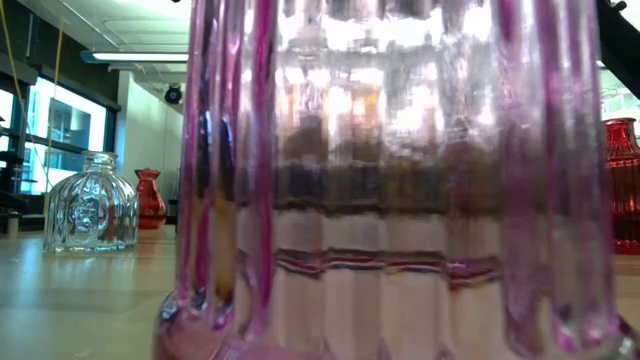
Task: Sort vases onto shelf
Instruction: Adjust the red vase on the shelf, then adjust the transparent vase on the shelf
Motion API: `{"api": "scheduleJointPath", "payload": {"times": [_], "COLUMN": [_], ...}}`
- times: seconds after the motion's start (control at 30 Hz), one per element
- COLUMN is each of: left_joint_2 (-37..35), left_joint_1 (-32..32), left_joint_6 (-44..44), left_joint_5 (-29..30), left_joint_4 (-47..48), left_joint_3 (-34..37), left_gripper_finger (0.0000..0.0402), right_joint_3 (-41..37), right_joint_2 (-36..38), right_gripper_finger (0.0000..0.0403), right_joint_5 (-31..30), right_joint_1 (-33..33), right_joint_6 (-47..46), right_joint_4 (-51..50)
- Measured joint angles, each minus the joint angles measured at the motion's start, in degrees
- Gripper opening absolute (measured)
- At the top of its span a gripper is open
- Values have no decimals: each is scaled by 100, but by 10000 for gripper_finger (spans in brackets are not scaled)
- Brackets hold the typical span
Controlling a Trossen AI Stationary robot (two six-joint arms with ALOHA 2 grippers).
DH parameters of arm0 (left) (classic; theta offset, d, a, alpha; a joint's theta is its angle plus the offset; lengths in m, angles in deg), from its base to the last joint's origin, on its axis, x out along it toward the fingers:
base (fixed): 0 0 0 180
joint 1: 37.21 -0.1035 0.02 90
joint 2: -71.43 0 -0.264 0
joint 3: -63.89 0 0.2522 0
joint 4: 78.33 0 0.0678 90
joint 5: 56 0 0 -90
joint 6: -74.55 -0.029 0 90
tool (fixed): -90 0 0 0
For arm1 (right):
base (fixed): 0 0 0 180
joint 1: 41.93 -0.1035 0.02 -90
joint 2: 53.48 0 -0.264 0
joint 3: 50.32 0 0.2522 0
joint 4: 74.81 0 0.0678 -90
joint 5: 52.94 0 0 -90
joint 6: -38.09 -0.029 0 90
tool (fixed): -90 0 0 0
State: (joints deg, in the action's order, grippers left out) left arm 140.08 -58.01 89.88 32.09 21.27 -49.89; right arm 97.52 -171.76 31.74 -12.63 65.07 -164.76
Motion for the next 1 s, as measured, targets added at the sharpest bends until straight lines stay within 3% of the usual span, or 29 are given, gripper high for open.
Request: {"api": "scheduleJointPath", "payload": {"times": [0.63, 1.0], "left_joint_2": [0, -1], "left_joint_1": [2, 2], "left_joint_6": [2, 4], "left_joint_5": [2, 0], "left_joint_4": [-2, -2], "left_joint_3": [0, 0], "left_gripper_finger": [85, 85], "right_joint_3": [92, 95], "right_joint_2": [226, 533], "right_gripper_finger": [83, 83], "right_joint_5": [-20, -195], "right_joint_1": [-7, 61], "right_joint_6": [2, -332], "right_joint_4": [-249, -1262]}}
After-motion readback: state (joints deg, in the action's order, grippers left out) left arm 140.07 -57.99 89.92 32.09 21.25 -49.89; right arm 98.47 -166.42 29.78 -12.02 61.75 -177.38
